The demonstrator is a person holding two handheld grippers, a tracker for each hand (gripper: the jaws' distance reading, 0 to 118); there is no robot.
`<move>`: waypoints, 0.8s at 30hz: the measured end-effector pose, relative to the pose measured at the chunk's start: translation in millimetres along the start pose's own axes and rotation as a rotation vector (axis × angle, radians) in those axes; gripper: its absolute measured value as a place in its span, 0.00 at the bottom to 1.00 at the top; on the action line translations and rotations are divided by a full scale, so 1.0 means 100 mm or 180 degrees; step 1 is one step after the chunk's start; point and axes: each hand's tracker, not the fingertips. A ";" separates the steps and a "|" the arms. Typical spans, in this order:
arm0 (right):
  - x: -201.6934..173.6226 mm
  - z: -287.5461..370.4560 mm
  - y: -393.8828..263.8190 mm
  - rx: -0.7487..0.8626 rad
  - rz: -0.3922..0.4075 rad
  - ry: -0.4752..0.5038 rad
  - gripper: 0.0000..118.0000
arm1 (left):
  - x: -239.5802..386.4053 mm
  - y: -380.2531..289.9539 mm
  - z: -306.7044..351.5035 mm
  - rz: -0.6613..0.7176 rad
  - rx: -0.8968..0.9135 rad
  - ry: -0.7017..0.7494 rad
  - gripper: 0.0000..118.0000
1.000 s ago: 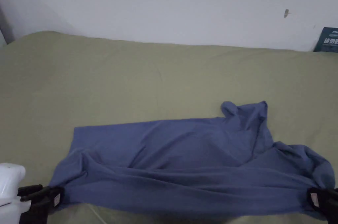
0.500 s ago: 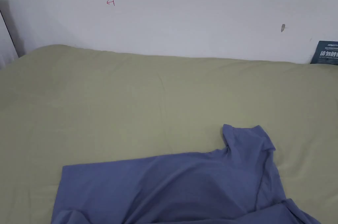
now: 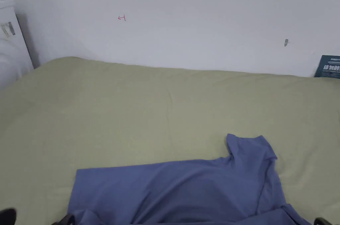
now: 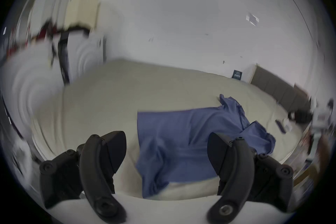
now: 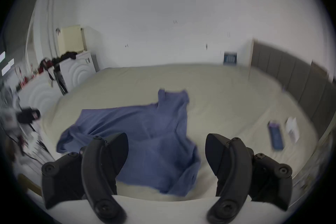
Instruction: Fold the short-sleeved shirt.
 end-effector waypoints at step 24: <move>-0.20 -1.10 0.38 -0.0149 -0.0077 0.0602 0.01 | -0.60 0.30 -2.51 0.0593 -0.1201 0.0180 0.78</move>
